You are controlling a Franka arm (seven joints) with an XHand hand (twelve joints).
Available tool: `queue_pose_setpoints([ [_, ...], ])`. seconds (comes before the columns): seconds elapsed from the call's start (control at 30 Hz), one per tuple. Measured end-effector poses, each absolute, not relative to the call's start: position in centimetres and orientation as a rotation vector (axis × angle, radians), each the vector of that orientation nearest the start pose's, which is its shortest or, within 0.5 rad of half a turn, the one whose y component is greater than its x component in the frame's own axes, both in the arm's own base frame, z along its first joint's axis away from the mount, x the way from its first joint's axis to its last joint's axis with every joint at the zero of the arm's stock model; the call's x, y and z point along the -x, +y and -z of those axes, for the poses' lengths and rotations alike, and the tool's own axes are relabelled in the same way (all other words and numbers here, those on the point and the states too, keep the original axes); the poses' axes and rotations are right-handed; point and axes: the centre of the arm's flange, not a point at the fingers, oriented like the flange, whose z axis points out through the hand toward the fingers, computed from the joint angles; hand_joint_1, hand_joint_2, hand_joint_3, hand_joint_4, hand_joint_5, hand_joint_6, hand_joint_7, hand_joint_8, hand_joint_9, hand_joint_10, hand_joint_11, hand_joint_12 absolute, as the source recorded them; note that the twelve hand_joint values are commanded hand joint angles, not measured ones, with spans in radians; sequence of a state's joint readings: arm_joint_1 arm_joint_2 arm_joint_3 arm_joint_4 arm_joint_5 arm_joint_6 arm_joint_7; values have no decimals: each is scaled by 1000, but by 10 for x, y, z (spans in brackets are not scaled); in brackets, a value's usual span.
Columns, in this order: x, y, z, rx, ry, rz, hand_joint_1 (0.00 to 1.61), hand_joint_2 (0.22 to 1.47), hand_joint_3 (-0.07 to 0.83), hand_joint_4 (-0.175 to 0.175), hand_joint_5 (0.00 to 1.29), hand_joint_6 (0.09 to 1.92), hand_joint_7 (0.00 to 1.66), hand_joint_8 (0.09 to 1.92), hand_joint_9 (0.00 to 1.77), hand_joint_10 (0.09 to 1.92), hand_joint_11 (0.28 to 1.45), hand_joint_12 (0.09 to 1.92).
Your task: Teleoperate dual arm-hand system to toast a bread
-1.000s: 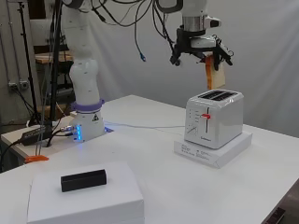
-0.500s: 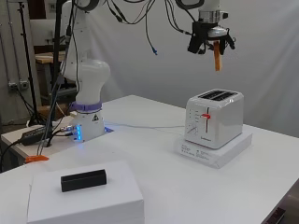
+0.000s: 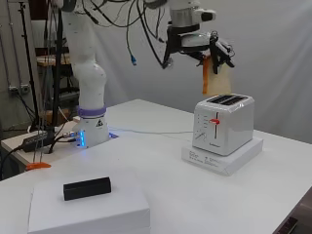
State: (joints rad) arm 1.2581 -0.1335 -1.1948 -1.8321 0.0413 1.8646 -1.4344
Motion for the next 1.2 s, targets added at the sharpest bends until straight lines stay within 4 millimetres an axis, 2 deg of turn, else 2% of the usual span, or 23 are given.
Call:
queue_pose_setpoints([
  [0.03,-556,-19,-551,2314,-2000,259,1242,1144,0,-175,734,1293,1152,750,1356,87,766,87],
  [0.07,-555,-41,-550,2358,-1950,261,1242,1145,0,-175,734,1298,1151,747,1349,87,759,87],
  [0.1,-555,-43,-548,2365,-1940,261,1242,1145,0,-175,733,1303,1151,744,1342,87,752,87],
  [0.13,-556,-33,-546,2347,-1955,258,1241,1145,0,-175,733,1306,1150,742,1335,87,746,87],
  [0.17,-558,-13,-543,2311,-1989,254,1241,1145,0,-175,732,1306,1150,743,1329,87,739,87],
  [0.3,-554,90,-532,2119,-2161,223,1240,1147,1,-175,728,1312,1146,745,1314,87,724,87],
  [0.37,-550,127,-523,2049,-2213,200,1240,1147,0,-175,729,1313,1146,746,1315,87,722,87],
  [0.4,-550,132,-518,2038,-2217,189,1240,1147,0,-175,729,1311,1147,747,1319,87,724,87],
  [0.6,-564,131,-498,2008,-2222,165,1245,1140,-1,-175,741,1264,1166,740,1391,87,788,87],
  [0.73,-564,143,-493,1957,-2278,190,1246,1139,0,-175,740,1240,1168,754,1415,87,824,87],
  [0.87,-554,165,-491,1894,-2327,190,1247,1140,0,-175,741,1229,1166,767,1419,87,837,87],
  [0.9,-552,166,-491,1886,-2336,194,1128,1170,-1,-49,754,1250,1193,588,1415,87,838,87],
  [0.93,-548,168,-493,1877,-2352,199,1035,1193,0,52,767,1263,1242,383,1413,87,839,87],
  [0.97,-545,169,-494,1870,-2366,203,978,1208,0,113,773,1272,1286,226,1412,87,840,87],
  [1.0,-542,171,-497,1860,-2381,207,947,1216,0,145,777,1277,1315,132,1412,87,840,87],
  [1.03,-539,174,-499,1851,-2393,211,932,1220,0,162,778,1280,1330,87,1412,87,840,87],
  [1.1,-535,179,-498,1830,-2405,206,918,1225,1,173,774,1289,1344,87,1416,87,845,87],
  [1.2,-532,184,-484,1821,-2398,152,910,1231,1,175,766,1302,1353,87,1430,87,857,87],
])
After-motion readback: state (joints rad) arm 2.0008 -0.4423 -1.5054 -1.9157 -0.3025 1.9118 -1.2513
